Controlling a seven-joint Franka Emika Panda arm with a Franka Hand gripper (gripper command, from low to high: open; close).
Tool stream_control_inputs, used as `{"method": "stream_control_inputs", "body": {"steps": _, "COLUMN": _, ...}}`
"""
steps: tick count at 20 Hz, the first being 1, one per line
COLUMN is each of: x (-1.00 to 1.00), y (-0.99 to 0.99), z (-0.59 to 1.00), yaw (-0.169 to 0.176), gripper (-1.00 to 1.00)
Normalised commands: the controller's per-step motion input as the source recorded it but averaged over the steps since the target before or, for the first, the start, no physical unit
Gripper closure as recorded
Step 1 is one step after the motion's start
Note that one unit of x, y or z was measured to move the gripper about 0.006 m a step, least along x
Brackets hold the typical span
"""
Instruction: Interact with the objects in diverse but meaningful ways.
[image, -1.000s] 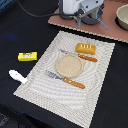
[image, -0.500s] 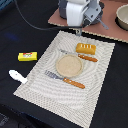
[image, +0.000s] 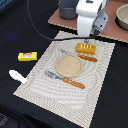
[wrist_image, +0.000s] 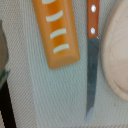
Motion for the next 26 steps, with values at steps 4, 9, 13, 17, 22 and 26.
{"method": "stream_control_inputs", "body": {"steps": 4, "x": 0.11, "y": 0.23, "z": -0.3, "yaw": 0.076, "gripper": -1.0}}
{"method": "stream_control_inputs", "body": {"steps": 9, "x": 0.05, "y": 0.09, "z": -0.34, "yaw": 0.074, "gripper": -1.0}}
{"method": "stream_control_inputs", "body": {"steps": 13, "x": 0.08, "y": 0.03, "z": -0.3, "yaw": 0.061, "gripper": -1.0}}
{"method": "stream_control_inputs", "body": {"steps": 17, "x": 0.23, "y": 0.0, "z": -0.24, "yaw": 0.043, "gripper": -1.0}}
{"method": "stream_control_inputs", "body": {"steps": 22, "x": 0.25, "y": 0.05, "z": -0.23, "yaw": 0.029, "gripper": -1.0}}
{"method": "stream_control_inputs", "body": {"steps": 26, "x": 0.26, "y": 0.1, "z": -0.2, "yaw": 0.022, "gripper": -1.0}}
